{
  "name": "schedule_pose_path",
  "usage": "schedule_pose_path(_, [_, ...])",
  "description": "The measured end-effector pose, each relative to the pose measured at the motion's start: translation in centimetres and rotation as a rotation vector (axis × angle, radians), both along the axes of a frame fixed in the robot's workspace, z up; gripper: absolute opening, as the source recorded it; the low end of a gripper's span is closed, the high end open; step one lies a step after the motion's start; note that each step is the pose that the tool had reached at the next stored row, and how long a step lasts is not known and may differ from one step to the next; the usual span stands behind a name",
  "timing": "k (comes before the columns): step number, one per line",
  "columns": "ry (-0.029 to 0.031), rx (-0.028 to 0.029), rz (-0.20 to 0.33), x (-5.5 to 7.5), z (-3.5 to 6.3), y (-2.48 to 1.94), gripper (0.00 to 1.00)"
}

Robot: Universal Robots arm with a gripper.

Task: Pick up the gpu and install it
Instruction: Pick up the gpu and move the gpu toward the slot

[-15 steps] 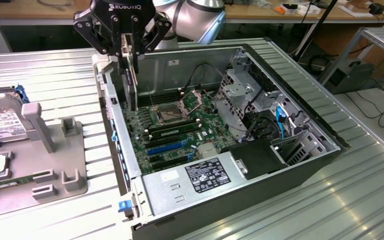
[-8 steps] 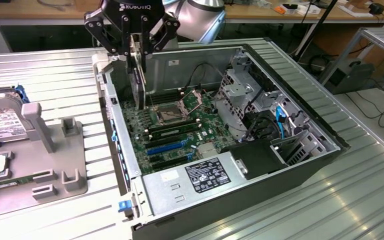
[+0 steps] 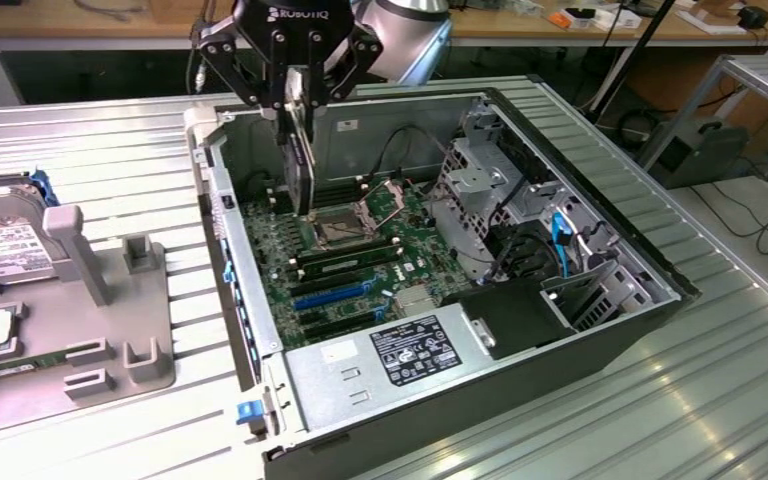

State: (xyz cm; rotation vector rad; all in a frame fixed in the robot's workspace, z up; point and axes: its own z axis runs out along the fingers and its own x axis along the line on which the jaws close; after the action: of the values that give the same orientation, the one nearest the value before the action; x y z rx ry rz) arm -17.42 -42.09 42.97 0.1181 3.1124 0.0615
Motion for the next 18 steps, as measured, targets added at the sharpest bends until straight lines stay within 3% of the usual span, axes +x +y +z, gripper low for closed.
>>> schedule_pose_path(18, [0.0001,-0.0001,0.0,4.3,0.0,0.0,0.27])
